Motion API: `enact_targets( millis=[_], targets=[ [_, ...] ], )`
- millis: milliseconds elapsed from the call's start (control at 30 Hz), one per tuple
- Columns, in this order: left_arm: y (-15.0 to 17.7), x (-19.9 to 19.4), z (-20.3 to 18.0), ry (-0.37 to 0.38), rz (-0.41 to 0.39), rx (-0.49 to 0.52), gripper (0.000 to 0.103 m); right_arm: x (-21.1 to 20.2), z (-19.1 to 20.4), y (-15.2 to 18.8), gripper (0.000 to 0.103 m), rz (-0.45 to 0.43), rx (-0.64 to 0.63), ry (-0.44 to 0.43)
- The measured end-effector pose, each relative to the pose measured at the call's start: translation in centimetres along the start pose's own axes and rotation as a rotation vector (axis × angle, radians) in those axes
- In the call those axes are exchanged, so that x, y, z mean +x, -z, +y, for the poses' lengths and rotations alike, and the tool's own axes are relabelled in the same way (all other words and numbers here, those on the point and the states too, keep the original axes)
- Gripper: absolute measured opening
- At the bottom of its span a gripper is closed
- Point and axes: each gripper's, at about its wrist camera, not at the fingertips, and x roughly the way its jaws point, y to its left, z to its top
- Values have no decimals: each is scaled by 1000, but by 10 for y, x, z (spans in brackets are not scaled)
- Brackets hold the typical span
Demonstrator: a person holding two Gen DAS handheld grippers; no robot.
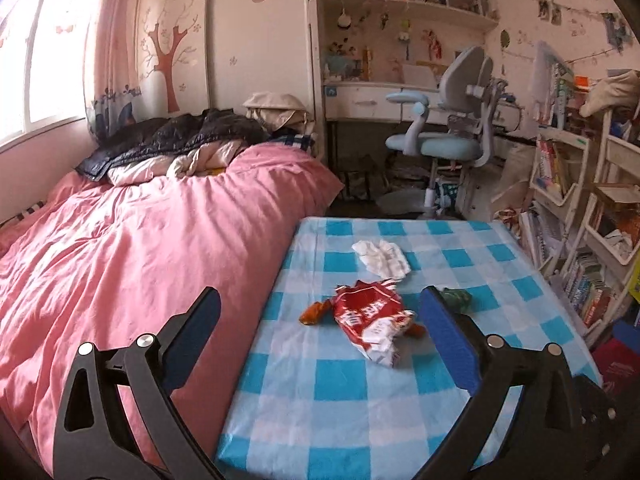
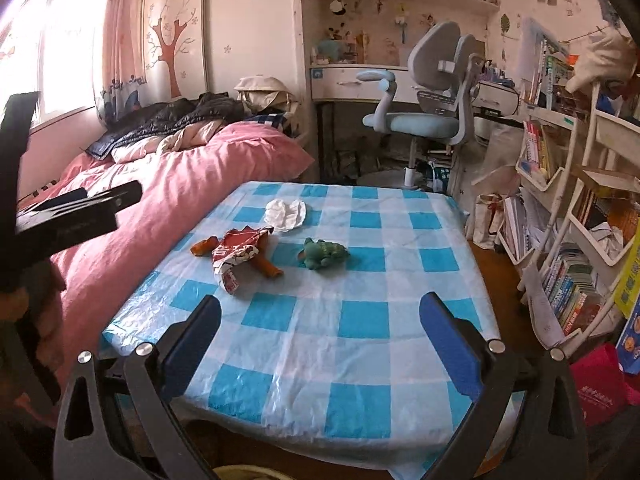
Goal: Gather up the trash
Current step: 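Raise both tools back above the table, then move both tools toward the red snack bag and orange peel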
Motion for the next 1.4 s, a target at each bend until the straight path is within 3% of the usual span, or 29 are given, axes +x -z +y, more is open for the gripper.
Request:
enact_targets(
  millis=[133,633,900,1000,1167,1400],
  targets=[
    [-3,19,7,-19,67,-18,96,10,-4,-5,95,6,16,-3],
    [-10,23,-13,-6,60,55,96,26,-10,-12,95,29,55,-29],
    [-15,35,-9,-1,88,44,96,41,-13,-15,95,52,49,-29],
    [-18,41,2,3,117,2,96,49,-13,-18,95,63,36,-23],
    [-17,53,34,9,184,-153,96,71,-16,-22,95,117,29,-13],
    [-7,67,50,20,248,-219,96,114,-19,-23,95,225,3,16]
  ],
)
